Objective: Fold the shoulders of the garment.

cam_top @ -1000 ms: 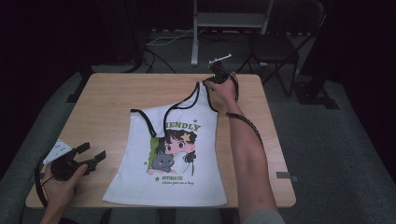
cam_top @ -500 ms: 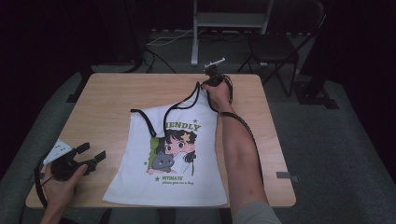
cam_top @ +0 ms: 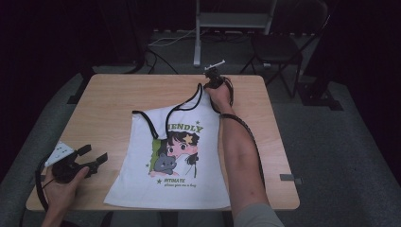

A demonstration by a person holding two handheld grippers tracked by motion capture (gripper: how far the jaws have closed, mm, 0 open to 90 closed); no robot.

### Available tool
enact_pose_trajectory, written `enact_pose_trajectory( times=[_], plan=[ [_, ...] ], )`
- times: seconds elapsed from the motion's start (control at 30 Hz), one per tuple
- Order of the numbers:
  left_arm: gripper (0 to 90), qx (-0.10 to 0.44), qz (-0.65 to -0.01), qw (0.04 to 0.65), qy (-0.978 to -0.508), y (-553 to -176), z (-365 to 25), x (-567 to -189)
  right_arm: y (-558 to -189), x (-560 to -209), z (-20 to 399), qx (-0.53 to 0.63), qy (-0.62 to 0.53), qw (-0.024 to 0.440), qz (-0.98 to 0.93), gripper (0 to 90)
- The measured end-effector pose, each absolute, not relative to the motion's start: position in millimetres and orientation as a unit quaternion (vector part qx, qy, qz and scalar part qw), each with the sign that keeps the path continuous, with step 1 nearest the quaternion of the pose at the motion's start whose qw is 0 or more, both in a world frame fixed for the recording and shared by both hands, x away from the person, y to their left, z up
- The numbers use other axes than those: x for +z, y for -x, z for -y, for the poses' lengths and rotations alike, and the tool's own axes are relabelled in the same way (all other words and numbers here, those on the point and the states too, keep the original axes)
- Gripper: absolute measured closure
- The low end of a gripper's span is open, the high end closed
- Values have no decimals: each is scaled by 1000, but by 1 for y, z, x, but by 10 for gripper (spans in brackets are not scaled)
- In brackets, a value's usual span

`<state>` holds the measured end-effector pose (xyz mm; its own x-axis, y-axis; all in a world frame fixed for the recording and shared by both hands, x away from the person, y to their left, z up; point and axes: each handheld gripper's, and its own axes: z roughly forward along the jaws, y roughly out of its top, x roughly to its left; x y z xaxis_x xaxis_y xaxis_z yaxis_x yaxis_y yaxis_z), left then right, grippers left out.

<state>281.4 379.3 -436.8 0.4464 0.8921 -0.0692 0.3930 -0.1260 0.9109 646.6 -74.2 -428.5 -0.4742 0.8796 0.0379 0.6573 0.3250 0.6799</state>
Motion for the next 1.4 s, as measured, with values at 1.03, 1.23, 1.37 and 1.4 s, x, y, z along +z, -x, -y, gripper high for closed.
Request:
enact_pose_trajectory(
  times=[1.03,1.23,1.37,1.4],
  plan=[
    [188,260,-452,475,-709,-281,-378,-437,-632,-411,75,341,-481,164,-791,858],
    [188,260,-450,474,-711,-280,-377,-437,-629,-403,73,348,-474,169,-791,860],
    [189,260,-452,474,-709,-280,-377,-437,-625,-400,71,351,-468,170,-793,860],
    [188,260,-452,474,-709,-280,-377,-437,-623,-399,70,354,-469,169,-791,860]
  ],
)
